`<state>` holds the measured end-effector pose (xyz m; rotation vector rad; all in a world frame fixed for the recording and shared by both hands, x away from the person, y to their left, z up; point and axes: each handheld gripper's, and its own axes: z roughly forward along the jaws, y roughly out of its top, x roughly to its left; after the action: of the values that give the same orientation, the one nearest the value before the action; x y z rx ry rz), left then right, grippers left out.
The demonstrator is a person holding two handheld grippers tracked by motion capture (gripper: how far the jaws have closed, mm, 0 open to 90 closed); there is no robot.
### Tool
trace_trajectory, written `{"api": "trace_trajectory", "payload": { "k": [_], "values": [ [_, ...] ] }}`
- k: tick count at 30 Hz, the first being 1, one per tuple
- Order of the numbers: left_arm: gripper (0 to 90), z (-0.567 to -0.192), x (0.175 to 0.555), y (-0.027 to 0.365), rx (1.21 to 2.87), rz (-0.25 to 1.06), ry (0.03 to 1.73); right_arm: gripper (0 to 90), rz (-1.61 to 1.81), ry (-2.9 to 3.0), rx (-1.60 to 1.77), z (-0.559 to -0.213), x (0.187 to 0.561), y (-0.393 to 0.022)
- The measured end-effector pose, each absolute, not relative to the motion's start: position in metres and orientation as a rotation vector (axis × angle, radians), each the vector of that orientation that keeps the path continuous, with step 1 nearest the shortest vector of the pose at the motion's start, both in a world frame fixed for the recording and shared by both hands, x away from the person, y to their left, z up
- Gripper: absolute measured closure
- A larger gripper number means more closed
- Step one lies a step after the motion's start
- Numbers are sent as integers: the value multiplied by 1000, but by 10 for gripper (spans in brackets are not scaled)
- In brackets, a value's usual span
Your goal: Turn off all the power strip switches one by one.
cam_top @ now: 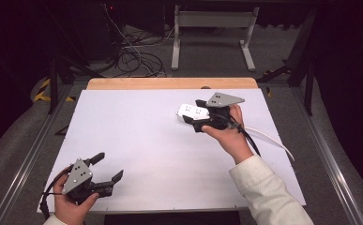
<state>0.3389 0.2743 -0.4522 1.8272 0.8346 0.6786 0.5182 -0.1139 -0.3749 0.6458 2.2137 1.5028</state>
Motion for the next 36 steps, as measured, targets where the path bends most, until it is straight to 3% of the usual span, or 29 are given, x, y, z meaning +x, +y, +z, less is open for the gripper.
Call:
{"api": "trace_trajectory", "payload": {
  "k": [14,30,36],
  "values": [
    [153,-452,338,273,1828,683,835,208,1573,2191,658,-391,472,-168],
    [148,-452,338,272,1839,693,823,146,1577,2200,753,-439,435,-231],
    [143,-452,338,271,1843,683,821,211,1547,2276,802,-462,428,-243]
  ]
}}
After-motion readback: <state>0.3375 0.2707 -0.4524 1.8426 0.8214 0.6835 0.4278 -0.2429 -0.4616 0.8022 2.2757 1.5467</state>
